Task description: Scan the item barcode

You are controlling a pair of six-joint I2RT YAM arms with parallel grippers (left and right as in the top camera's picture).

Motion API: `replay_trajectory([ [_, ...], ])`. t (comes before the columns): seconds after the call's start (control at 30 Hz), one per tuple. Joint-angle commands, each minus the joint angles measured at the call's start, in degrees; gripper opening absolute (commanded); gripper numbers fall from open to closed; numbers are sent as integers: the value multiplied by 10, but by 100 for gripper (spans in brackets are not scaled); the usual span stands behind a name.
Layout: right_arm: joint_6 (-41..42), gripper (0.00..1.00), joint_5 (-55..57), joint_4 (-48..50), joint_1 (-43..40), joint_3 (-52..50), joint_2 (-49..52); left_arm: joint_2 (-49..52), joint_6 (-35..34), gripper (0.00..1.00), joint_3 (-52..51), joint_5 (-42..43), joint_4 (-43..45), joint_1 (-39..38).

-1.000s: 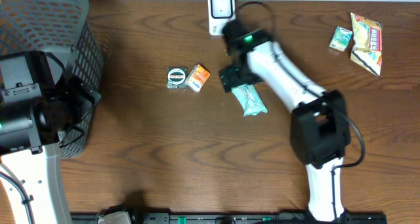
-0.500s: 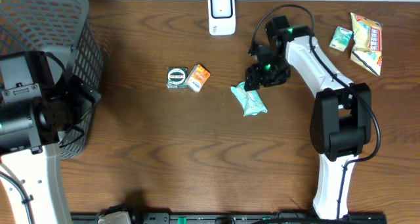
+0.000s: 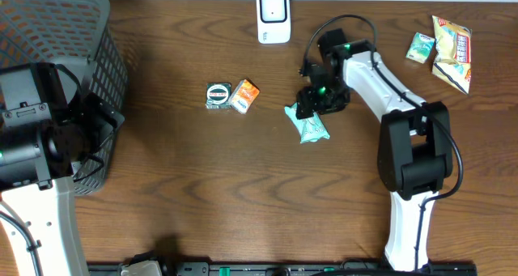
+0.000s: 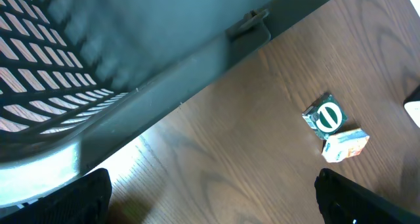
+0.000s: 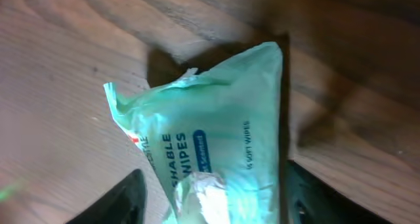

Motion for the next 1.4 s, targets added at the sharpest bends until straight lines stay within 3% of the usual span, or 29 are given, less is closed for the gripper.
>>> replay_trajectory([
  [0.0,42,55,53,0,19,-11,0,-3,-2,98,6,-3,-2,3],
  [0.17,43,52,57,13,38,-33,0,-3,-2,97,6,-3,-2,3],
  [0.23,46,45,66,21,46,-46,0,-3,-2,98,6,-3,-2,3],
  [0.33,73,27,82,26,53,-51,0,-3,-2,98,6,-3,-2,3],
  [0.43,77,20,82,22,53,-37,-1,-3,-2,97,6,-3,-2,3],
  [0.53,77,1,82,8,53,-2,-1,-3,-2,98,6,-3,-2,3],
  [0.67,88,1,100,13,52,77,-1,-3,-2,97,6,-3,-2,3],
  [0.83,88,1,123,85,52,130,-1,-3,-2,97,6,-3,-2,3],
  [1.1,133,1,125,365,52,132,2,-3,-2,98,6,-3,-2,3],
  [1.37,202,2,125,566,52,133,43,-3,-2,98,6,-3,-2,3],
])
